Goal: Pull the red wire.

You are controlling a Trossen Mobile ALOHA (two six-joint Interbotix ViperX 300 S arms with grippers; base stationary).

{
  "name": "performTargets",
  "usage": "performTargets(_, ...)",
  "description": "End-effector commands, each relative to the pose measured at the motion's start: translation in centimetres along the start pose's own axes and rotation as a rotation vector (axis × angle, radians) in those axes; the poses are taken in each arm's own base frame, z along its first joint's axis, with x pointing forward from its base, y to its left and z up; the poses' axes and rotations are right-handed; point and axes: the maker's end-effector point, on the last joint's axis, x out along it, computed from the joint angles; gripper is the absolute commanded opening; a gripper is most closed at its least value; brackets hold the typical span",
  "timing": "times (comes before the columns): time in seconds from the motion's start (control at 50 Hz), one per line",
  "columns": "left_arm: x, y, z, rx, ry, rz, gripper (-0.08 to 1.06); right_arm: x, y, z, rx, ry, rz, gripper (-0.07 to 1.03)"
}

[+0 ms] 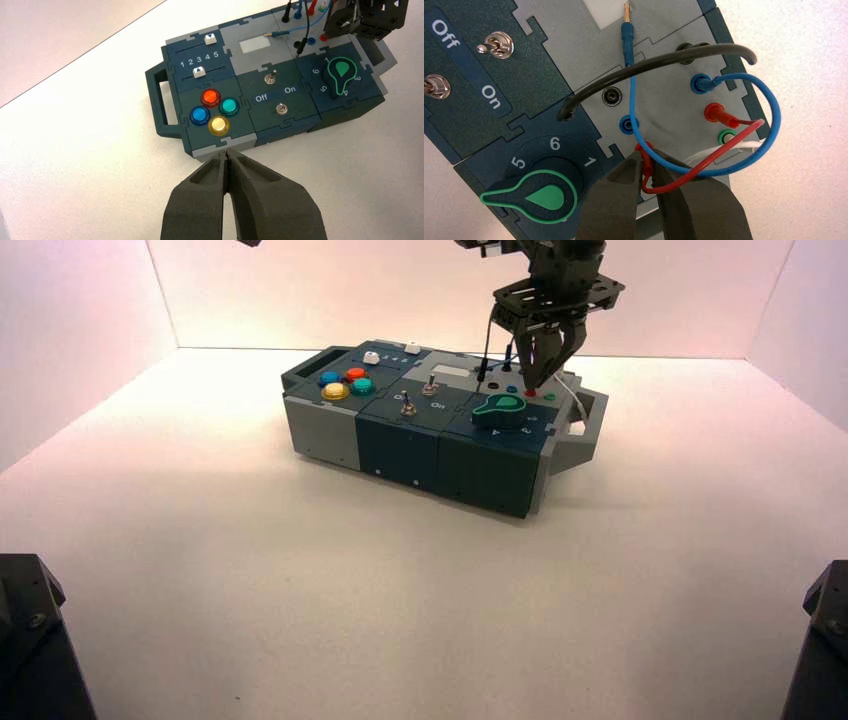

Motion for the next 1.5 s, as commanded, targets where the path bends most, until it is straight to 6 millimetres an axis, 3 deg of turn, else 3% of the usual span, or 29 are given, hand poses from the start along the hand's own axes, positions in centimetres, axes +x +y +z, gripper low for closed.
performTargets(0.02, -0.8, 0.3, 1.6, 0.012, -0.047, 0.015, -0.03, -2.7, -0.7, 1.7, -0.001, -0.074, -0.021, -0.02)
performTargets(0.62, -0.7, 0.3, 1.6, 0.012, -0.046, 0.015, -0.03, -5.2, -0.5, 1.2, 0.006, -0.077, -0.016, -0.02)
performTargets(0.8, -0.7, 0.3, 1.5, 0.011, -0.043, 0.014, -0.03, -5.6, -0.1, 0.3, 0.005, -0.041, -0.004, 0.09)
performTargets(1.04, -0.7, 0.3, 1.5, 0.011, -0.043, 0.014, -0.03, -6.3, 1.1, -0.7, 0.037, -0.025, 0.056, 0.10)
performTargets(1.1, -0.7, 0.3, 1.5, 0.010, -0.043, 0.014, -0.03, -6.3, 1.2, -0.9, 0.045, -0.022, 0.064, 0.20)
performTargets(1.22, -0.6, 0.3, 1.5, 0.011, -0.041, 0.014, -0.03, -6.4, 1.5, -1.2, 0.061, -0.022, 0.078, 0.63)
performTargets(1.26, -0.7, 0.3, 1.5, 0.011, -0.043, 0.014, -0.03, -6.4, 1.6, -1.3, 0.062, -0.021, 0.079, 0.71)
performTargets(1.5, -0.6, 0.3, 1.5, 0.011, -0.041, 0.014, -0.03, -7.0, 1.6, -1.8, 0.060, -0.033, 0.076, 0.72)
